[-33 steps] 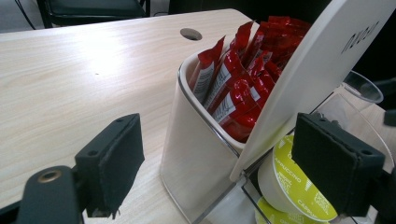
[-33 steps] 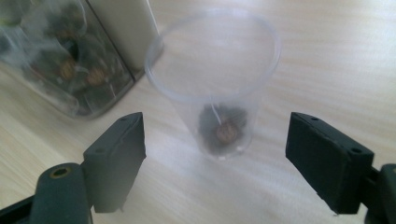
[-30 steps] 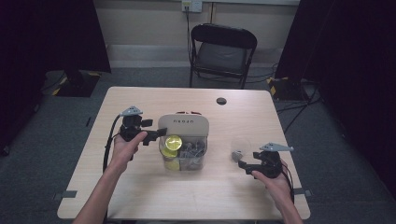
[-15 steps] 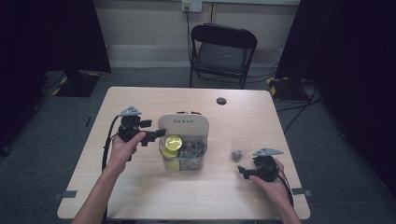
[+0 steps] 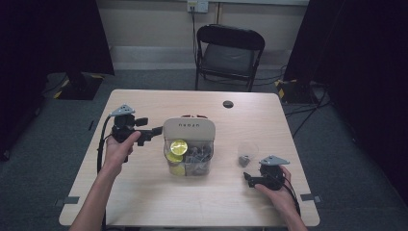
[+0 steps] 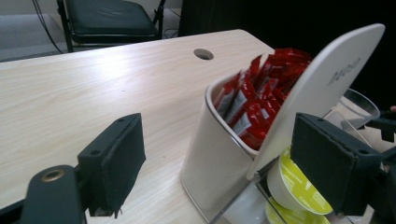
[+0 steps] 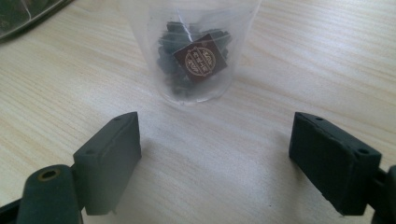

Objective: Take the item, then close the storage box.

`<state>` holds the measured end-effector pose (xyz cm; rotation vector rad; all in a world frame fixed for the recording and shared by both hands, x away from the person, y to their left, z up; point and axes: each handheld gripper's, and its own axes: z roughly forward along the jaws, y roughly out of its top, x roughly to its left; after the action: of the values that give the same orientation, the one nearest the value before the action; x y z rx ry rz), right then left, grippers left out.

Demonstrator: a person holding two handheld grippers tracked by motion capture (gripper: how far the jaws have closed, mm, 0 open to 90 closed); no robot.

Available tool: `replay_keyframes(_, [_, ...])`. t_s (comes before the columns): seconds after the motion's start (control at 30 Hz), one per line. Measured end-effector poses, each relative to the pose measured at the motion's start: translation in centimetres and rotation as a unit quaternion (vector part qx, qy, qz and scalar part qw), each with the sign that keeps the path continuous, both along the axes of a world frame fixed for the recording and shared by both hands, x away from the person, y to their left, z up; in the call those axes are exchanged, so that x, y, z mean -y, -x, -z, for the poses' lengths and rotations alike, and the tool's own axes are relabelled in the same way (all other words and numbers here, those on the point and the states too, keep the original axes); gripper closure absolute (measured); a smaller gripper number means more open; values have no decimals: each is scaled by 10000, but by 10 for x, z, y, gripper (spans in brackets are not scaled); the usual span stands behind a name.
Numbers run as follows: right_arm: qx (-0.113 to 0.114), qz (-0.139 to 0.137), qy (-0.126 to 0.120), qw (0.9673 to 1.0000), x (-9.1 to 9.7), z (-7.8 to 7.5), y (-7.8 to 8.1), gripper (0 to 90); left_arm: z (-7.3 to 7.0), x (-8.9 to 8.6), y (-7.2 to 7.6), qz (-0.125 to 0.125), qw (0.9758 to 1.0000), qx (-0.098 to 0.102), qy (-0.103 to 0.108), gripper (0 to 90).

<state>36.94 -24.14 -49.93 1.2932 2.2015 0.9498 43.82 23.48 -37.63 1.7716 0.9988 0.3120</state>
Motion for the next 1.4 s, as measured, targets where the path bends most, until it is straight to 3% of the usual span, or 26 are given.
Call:
replay_keyframes(0.4, [42,59,-18,10000,0,1,2,164,8,-8,-13,-328,9995,-7,13,173])
replay_keyframes(0.6, [30,78,-22,10000,0,1,2,164,15,-4,-22,-465,9986,-190,134,171])
replay_keyframes(0.7, [28,80,-24,10000,0,1,2,164,14,-1,-23,-403,9990,-172,118,170])
replay_keyframes(0.83, [27,80,-26,10000,0,1,2,164,12,2,-20,-335,9990,-130,278,170])
replay_keyframes(1.4, [31,73,-26,10000,0,1,3,164,9,7,-15,-220,9994,-35,269,200])
